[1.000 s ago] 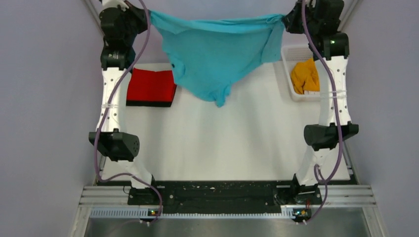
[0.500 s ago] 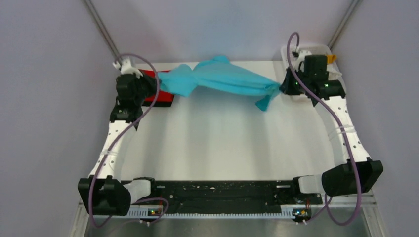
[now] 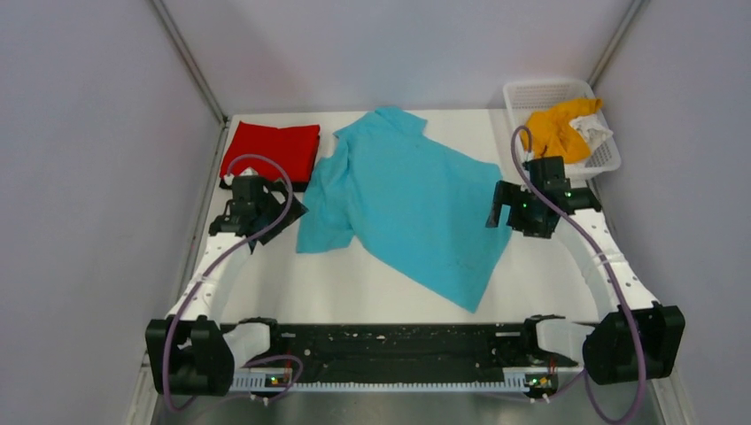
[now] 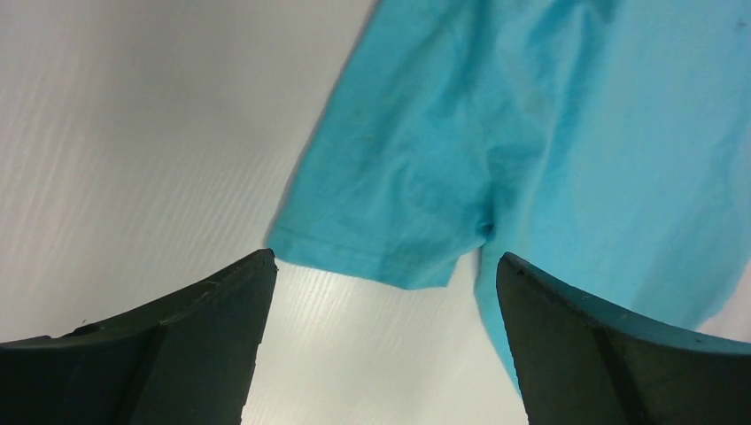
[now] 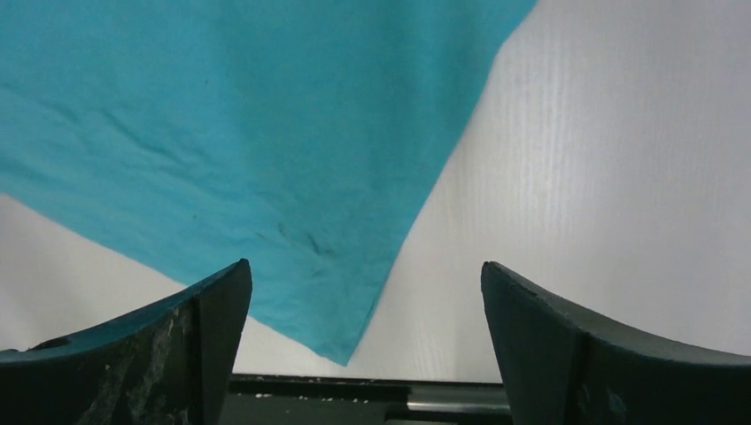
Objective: Fold and stack the t-shirts
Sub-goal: Flatten out the tshirt
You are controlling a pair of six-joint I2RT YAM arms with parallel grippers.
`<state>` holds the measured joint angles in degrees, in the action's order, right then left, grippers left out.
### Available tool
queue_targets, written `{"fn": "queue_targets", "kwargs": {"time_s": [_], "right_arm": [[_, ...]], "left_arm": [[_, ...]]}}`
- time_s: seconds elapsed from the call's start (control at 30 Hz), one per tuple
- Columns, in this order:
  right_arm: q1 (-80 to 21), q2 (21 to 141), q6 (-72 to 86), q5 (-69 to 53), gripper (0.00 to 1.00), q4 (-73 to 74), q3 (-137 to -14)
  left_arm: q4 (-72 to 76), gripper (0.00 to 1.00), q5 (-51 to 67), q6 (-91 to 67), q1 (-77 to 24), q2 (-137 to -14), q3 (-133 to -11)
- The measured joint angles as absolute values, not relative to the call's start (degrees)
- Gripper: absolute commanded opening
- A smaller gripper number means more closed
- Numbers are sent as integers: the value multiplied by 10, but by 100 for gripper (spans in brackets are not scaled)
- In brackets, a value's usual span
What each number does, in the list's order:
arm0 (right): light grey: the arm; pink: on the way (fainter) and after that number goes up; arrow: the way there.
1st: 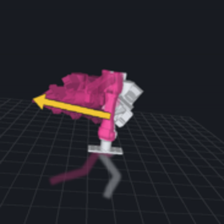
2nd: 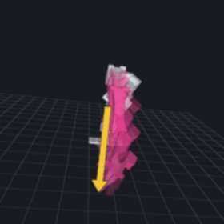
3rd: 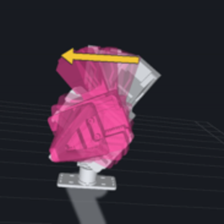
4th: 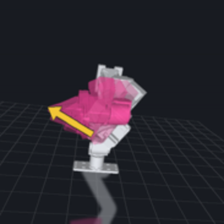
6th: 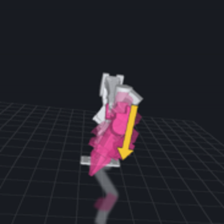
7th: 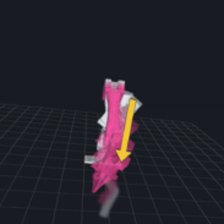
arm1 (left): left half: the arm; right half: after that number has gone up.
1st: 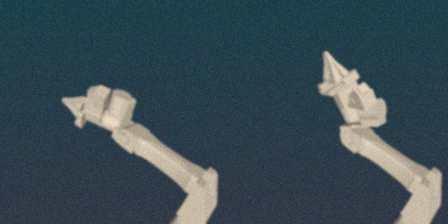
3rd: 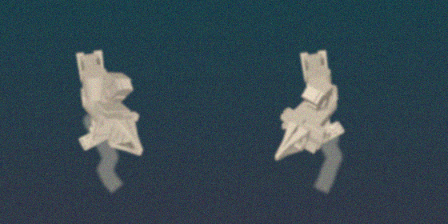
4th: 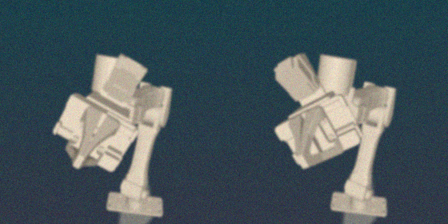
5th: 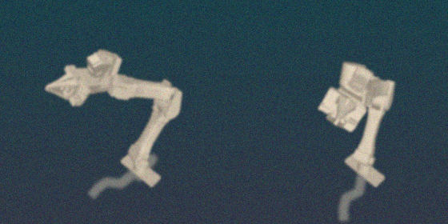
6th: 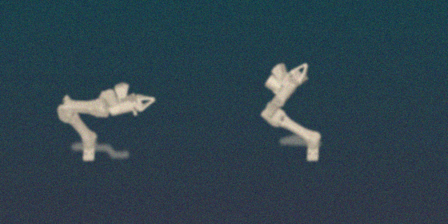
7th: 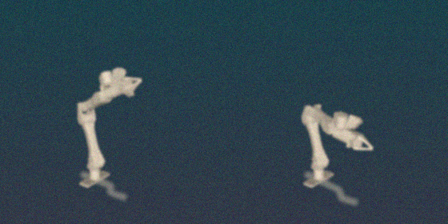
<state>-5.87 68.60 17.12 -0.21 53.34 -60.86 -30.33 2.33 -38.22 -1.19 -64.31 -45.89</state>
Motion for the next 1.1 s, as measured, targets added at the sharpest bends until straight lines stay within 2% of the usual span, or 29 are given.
{"fn": "queue_targets", "kwargs": {"time_s": [0.17,0.3,0.5,0.7,0.93,1.1], "right_arm": [[-60,664,210,-118,99,435,-492],[-74,680,247,-159,99,375,-416],[-132,752,274,-134,99,278,-426],[-145,837,297,-91,99,214,-447],[-145,855,307,-37,99,222,-460],[-129,855,304,-2,99,282,-470]], "left_arm": [[-261,99,75,-382,-15,-656,-462],[-223,99,118,-382,-20,-712,-463],[-170,99,159,-382,-48,-824,-470],[-135,99,178,-389,-67,-893,-470],[-163,99,165,-408,-86,-828,-412],[-297,99,154,-453,-126,-687,-324]]}}
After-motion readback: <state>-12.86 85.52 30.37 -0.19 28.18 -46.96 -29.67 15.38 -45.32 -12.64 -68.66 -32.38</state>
